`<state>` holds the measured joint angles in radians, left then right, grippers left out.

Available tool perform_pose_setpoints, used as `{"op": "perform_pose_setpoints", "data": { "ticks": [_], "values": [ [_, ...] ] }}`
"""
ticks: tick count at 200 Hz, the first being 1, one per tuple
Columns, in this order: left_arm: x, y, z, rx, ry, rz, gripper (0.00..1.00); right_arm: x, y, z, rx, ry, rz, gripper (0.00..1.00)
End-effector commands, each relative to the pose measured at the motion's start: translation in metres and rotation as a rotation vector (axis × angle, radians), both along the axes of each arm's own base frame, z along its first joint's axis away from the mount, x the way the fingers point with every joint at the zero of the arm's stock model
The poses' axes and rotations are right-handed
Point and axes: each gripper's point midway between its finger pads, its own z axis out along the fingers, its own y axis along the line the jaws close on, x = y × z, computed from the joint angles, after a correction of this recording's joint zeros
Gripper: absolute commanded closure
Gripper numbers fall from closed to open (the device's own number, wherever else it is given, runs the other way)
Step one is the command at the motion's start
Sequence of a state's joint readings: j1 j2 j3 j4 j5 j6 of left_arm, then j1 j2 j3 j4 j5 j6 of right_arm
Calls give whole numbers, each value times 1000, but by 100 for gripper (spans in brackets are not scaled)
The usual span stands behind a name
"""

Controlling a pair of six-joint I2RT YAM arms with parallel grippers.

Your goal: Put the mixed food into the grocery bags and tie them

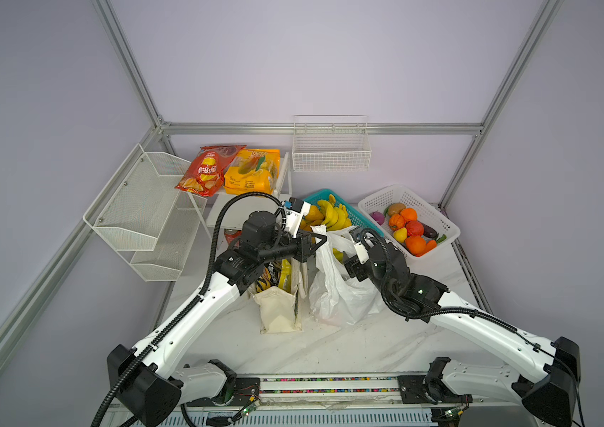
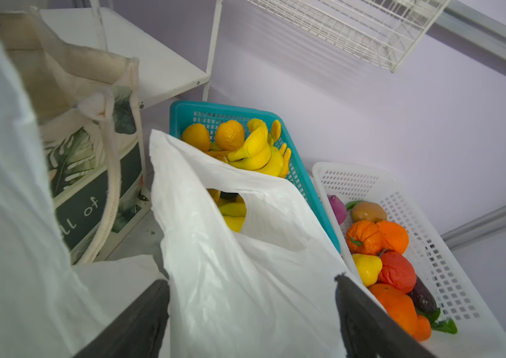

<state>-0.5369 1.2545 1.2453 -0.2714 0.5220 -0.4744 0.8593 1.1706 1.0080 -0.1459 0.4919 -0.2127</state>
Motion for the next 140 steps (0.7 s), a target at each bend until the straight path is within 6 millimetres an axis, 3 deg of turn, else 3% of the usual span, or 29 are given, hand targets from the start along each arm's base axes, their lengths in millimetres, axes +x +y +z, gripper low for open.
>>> {"op": "perform_pose_setpoints", "data": {
  "ticks": [1,13,54,64,77,95,107,140],
  "values": [
    [-5,7,41,-40,-113,5,100,7,-12,17,30,-76,-82,28],
    [-4,9,40,-34,-109,21,100,10,-16,16,55,-67,-97,43],
    [12,28,36,-21,-79,182,92,5,-43,32,365,-65,-92,76],
    [17,35,36,-24,-78,235,85,1,-45,38,435,-72,-72,81],
    [21,43,40,-33,-85,291,68,-5,-45,46,515,-77,-49,90],
    [24,57,54,-44,-124,371,45,-12,-39,51,622,-69,-4,95],
    [24,68,66,-50,-161,426,35,-14,-37,52,671,-58,7,97],
    [13,96,109,-56,-353,538,21,-20,-37,61,789,-53,26,99]
  ]
}}
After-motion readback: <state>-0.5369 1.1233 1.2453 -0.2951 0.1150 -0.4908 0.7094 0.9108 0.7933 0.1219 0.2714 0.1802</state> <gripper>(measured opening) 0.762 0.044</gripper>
